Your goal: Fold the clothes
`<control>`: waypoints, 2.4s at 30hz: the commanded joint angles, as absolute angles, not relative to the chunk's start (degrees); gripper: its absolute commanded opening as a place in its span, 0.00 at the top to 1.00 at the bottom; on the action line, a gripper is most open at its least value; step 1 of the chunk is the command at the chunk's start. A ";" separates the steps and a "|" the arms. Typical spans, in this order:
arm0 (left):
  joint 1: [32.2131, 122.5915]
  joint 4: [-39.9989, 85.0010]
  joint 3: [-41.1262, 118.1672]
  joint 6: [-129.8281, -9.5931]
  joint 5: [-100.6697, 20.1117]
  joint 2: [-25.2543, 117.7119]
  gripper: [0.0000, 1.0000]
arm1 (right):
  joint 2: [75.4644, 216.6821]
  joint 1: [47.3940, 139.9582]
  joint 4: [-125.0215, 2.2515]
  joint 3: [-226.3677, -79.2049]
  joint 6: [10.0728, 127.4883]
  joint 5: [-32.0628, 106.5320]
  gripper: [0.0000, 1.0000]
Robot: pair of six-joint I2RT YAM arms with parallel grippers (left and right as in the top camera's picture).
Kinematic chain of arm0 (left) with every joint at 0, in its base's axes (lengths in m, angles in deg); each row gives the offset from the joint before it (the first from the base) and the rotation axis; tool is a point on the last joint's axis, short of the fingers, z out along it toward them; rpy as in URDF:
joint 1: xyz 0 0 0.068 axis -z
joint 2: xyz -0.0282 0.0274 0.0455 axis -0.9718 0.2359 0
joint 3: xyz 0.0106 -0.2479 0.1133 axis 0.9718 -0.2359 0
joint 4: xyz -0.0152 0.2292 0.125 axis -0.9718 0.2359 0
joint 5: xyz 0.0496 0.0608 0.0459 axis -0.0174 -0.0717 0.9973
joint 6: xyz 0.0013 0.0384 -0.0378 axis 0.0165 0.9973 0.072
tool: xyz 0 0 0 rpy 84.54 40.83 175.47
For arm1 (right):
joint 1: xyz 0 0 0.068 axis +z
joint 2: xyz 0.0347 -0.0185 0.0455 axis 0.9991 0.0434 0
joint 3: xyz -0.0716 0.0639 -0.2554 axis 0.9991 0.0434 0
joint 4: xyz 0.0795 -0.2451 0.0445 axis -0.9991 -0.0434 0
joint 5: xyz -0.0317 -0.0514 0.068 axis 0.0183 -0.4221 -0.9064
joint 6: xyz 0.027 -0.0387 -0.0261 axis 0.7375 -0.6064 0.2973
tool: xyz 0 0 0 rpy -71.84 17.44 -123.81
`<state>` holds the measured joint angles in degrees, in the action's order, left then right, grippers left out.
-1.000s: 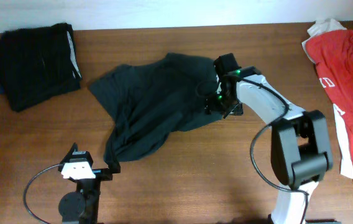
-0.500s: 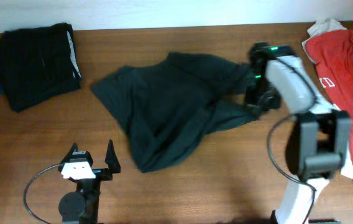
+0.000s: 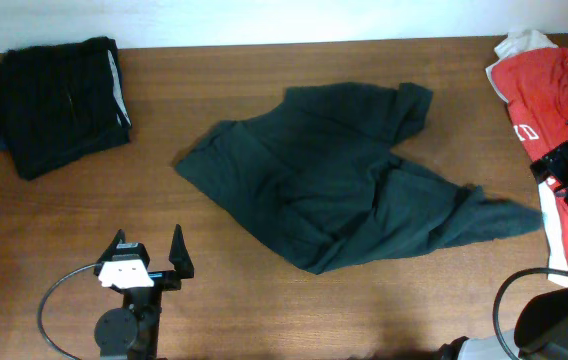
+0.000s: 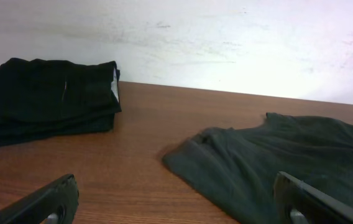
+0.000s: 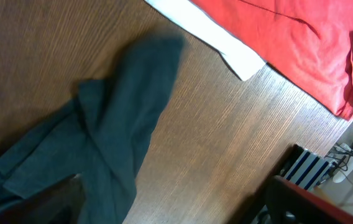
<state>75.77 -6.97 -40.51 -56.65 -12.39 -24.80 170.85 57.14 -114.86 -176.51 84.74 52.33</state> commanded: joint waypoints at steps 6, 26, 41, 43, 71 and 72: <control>75.42 -6.91 -40.84 -55.95 -12.41 -25.08 0.01 | 172.71 76.84 -110.46 -176.18 79.77 40.55 0.01; 75.49 -11.58 -22.64 -63.12 -47.38 -9.39 0.01 | 176.82 90.12 -107.19 -176.18 79.77 40.79 0.01; 102.11 31.19 41.25 -59.10 -18.82 66.20 0.01 | 176.82 90.12 -107.19 -176.18 79.77 40.76 0.01; 102.13 28.44 41.25 -59.32 -18.79 72.27 0.01 | 176.82 90.12 -107.19 -176.18 79.77 40.79 0.01; 106.68 19.39 41.91 -52.94 -4.24 96.49 0.40 | 176.82 90.12 -107.19 -176.18 79.77 40.79 0.01; 106.68 19.43 42.28 -52.94 -4.24 96.47 0.42 | 176.82 90.12 -107.19 -176.18 79.77 40.76 0.01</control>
<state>106.64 19.06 40.75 -53.39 -5.53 95.13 177.06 89.82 -107.19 -176.18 79.91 40.68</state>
